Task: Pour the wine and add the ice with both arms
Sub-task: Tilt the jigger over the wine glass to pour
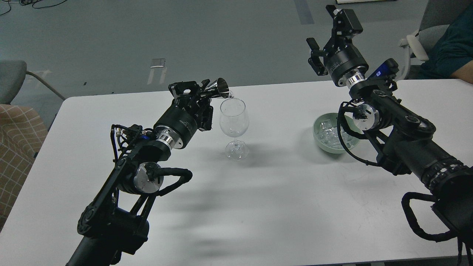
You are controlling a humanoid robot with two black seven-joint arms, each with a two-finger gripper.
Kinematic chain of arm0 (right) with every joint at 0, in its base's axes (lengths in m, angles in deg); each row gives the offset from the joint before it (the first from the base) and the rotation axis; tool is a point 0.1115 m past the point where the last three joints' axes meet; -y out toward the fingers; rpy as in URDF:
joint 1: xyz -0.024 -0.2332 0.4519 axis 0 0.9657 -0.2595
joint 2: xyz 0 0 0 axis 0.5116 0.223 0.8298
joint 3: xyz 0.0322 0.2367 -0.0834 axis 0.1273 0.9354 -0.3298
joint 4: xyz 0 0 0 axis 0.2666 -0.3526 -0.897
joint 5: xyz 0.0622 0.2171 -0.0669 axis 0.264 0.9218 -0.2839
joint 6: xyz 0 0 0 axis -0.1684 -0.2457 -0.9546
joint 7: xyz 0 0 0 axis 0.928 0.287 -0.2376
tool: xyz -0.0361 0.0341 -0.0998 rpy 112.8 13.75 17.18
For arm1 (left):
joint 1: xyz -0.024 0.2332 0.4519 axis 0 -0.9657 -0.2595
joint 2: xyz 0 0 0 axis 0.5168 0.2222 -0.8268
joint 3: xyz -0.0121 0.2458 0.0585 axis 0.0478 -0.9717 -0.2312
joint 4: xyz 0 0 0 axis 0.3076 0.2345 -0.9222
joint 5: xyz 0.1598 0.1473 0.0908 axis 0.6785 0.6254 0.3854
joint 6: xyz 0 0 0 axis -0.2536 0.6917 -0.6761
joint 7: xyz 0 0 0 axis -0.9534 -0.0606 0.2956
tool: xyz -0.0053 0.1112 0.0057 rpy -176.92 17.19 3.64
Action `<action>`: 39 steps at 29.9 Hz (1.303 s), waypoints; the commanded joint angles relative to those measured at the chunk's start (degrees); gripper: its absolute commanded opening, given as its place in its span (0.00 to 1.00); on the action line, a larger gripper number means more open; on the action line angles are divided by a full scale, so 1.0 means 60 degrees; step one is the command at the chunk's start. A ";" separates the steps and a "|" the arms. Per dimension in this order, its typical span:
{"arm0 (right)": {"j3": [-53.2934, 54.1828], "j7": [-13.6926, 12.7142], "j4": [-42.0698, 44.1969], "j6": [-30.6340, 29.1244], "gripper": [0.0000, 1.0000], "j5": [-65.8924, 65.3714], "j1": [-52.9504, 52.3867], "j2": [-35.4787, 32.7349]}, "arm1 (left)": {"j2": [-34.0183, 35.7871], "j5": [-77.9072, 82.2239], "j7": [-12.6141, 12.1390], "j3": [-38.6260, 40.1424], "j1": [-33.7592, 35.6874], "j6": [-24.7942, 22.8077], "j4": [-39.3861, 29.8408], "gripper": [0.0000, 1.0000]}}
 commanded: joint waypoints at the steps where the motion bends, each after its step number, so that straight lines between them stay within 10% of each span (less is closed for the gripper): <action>1: 0.0000 0.0005 -0.0011 0.0000 1.00 0.0000 0.0029 0.0000 | -0.0008 0.0085 0.0001 -0.0008 -0.0011 0.0002 0.0000 0.08; 39: 0.0000 0.0005 -0.0025 0.0000 1.00 0.0000 0.0161 0.0088 | -0.0008 0.3117 0.0015 -0.0126 0.0018 0.0090 0.0044 0.08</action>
